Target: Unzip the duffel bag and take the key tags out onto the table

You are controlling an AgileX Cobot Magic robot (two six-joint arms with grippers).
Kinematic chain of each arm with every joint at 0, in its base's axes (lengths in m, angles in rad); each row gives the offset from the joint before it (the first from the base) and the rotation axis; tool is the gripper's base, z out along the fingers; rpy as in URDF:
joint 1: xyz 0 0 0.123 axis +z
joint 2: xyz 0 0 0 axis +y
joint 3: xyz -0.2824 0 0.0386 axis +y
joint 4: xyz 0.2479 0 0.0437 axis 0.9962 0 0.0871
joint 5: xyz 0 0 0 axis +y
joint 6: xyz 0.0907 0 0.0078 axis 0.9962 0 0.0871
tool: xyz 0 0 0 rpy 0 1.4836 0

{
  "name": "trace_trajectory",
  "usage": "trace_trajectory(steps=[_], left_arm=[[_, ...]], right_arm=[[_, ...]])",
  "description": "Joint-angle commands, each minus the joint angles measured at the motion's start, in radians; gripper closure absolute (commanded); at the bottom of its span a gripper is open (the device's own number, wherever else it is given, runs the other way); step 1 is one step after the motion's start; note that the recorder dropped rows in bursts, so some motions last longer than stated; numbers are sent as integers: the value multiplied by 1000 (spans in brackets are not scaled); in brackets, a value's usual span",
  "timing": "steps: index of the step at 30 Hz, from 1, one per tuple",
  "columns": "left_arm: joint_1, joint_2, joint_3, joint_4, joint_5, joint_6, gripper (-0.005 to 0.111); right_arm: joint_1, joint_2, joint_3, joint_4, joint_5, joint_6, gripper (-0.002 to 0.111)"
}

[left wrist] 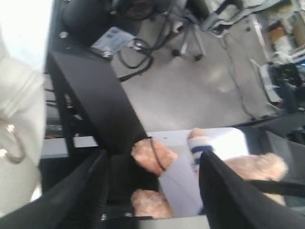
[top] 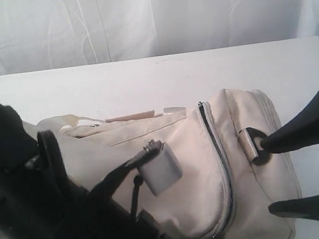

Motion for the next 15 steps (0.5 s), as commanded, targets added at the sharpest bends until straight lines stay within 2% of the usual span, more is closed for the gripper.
trace_trajectory(steps=[1, 5, 15], left_arm=[[-36, -5, 41, -30, -158, 5, 47], [-36, -5, 43, -27, -236, 5, 47], [-36, -8, 43, 2, -256, 5, 47]], right_arm=[[-3, -8, 19, -26, -3, 7, 55], [-3, -8, 38, -31, -10, 7, 56], [-3, -8, 38, -31, -37, 7, 56]])
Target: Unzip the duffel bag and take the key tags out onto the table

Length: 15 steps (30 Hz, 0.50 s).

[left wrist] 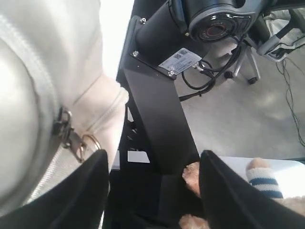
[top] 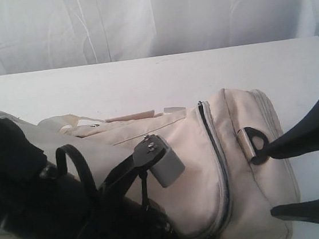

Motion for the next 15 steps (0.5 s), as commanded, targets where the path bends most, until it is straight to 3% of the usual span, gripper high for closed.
trace_trajectory(steps=[1, 15], left_arm=[[-6, -8, 7, 22, -22, 0, 47], [-6, -8, 7, 118, -35, -33, 47]], right_arm=[[-3, -6, 6, -4, -14, 7, 56], [-3, -6, 6, -4, -14, 7, 56]])
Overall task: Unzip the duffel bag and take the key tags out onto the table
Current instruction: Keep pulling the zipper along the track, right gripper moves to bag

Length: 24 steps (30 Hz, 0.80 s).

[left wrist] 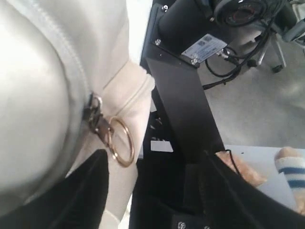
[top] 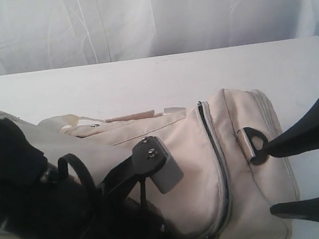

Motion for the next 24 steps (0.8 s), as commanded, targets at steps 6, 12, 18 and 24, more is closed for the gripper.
trace_trajectory(steps=[6, 12, 18, 24], left_arm=[[-6, -8, 7, 39, -35, -51, 47], [-6, 8, 7, -34, -54, -48, 47], [-6, 48, 7, -47, -54, -48, 47], [-6, 86, 7, -85, -34, -48, 48]], right_arm=[[-3, -6, 6, -4, -10, 7, 56], [-3, -6, 6, -4, -16, 7, 56], [-3, -6, 6, -4, -18, 7, 56], [-3, -6, 6, -4, -26, 7, 56]])
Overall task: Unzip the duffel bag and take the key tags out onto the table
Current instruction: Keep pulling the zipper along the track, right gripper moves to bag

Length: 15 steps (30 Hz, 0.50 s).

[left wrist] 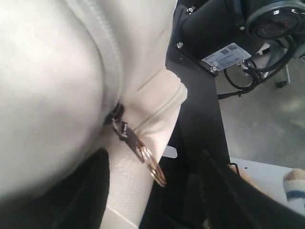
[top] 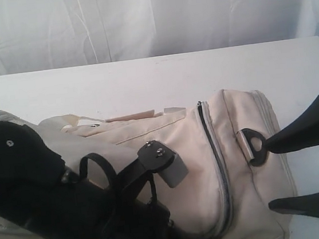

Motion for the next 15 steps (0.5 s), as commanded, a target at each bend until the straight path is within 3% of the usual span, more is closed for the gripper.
trace_trajectory(steps=[1, 9, 15], left_arm=[[-5, 23, 7, -45, 21, -5, 49], [-5, 27, 7, -53, 16, -5, 74], [-5, 27, 7, -53, 22, -3, 77]], right_arm=[[-3, -6, 6, -4, -11, 7, 56], [-3, -6, 6, -4, -15, 7, 56], [-3, -6, 6, -4, -15, 7, 56]])
